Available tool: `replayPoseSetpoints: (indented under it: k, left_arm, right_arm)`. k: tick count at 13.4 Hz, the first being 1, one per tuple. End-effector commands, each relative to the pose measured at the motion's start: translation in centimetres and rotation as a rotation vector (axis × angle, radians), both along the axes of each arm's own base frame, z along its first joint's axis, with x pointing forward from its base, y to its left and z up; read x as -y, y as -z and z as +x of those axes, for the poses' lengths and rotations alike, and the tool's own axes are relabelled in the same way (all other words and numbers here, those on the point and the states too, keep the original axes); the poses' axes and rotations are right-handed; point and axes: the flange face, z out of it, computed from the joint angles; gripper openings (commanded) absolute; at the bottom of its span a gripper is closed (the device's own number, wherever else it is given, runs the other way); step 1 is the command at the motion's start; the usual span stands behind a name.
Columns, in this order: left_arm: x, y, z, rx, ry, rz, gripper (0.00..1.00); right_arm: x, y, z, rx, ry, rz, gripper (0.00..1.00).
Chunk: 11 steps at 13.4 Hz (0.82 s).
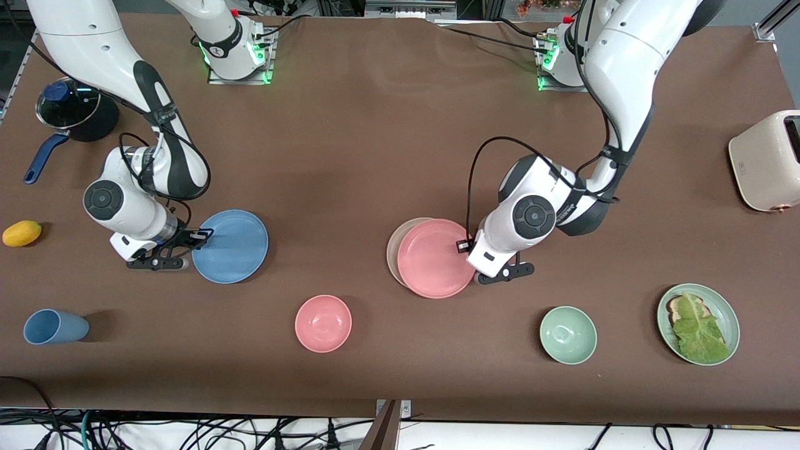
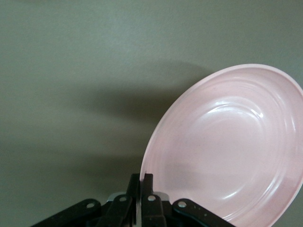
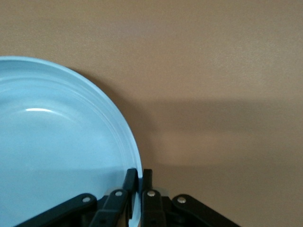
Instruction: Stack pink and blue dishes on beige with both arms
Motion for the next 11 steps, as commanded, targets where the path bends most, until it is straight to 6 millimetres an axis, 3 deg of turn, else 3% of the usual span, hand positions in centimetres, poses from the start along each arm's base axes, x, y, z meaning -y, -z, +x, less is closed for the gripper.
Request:
replayPoseSetpoints:
  k: [1, 2, 3, 6, 9, 11]
  left_arm:
    - [0.7, -0.1, 1.2, 0.035, -0.035, 0.016, 0.07]
    - [0.6, -0.3, 1.3, 0.037, -0.030, 0.015, 0.68]
    - [0.5, -0.6, 1.4, 0.044, -0.029, 0.017, 1.00]
    - [-0.7, -1.7, 2.0, 0.054, -0.048, 0.026, 1.00]
    - [-2.0, -2.6, 2.2, 0.039, -0.057, 0.050, 1.00]
    - [-3.6, -3.2, 2.6, 0.026, -0.070, 0.062, 1.00]
  right_arm:
    - [0.0, -0.9, -0.7, -0.001, -0.010, 0.015, 0.00]
    - [-0.1, -1.4, -0.5, -0.017, -0.011, 0.017, 0.00]
    - [-0.4, -3.1, 0.1, -0.028, -0.013, 0.020, 0.00]
    - [-1.3, -8.1, 2.6, -0.052, -0.026, 0.027, 0.00]
    - [-4.4, -15.4, 5.7, -0.055, -0.065, 0.043, 0.00]
    - [-7.1, -18.7, 6.7, -0.044, -0.083, 0.087, 0.00]
